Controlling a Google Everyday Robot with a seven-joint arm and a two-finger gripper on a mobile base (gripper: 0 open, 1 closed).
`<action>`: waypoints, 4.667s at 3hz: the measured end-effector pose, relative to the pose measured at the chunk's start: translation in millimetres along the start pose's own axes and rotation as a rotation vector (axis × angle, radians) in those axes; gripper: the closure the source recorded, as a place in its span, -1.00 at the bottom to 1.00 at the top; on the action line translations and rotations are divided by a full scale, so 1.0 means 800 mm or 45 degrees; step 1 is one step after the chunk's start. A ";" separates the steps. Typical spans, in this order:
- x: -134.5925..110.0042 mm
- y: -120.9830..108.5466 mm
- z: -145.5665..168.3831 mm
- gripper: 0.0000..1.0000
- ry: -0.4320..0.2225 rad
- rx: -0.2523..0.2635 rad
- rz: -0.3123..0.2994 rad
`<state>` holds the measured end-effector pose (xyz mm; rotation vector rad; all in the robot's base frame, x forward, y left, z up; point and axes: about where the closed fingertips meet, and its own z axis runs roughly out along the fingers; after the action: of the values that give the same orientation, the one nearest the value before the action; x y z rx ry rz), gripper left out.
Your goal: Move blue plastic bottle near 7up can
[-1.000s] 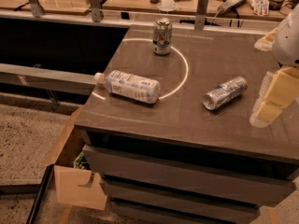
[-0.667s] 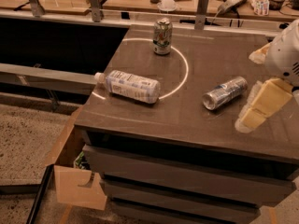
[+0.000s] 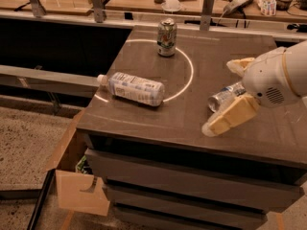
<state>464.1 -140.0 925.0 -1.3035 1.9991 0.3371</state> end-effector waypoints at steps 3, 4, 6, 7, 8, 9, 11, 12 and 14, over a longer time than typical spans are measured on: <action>-0.017 -0.011 0.022 -1.00 -0.102 0.084 0.117; -0.027 -0.027 0.054 -1.00 -0.160 0.098 0.159; -0.049 -0.034 0.124 -1.00 -0.255 0.041 0.164; -0.063 -0.030 0.161 -1.00 -0.294 -0.008 0.141; -0.075 -0.027 0.194 -1.00 -0.327 -0.062 0.122; -0.083 -0.026 0.219 -0.63 -0.359 -0.091 0.120; -0.082 -0.056 0.229 0.43 -0.313 -0.022 0.106; -0.057 -0.113 0.209 0.99 -0.172 0.235 0.136; -0.003 -0.169 0.180 1.00 0.024 0.497 0.199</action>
Offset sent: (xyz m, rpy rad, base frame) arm 0.0079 0.0074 0.0038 0.0763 -0.0388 -0.0924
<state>643.7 -118.7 845.4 -0.9130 2.0592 0.0015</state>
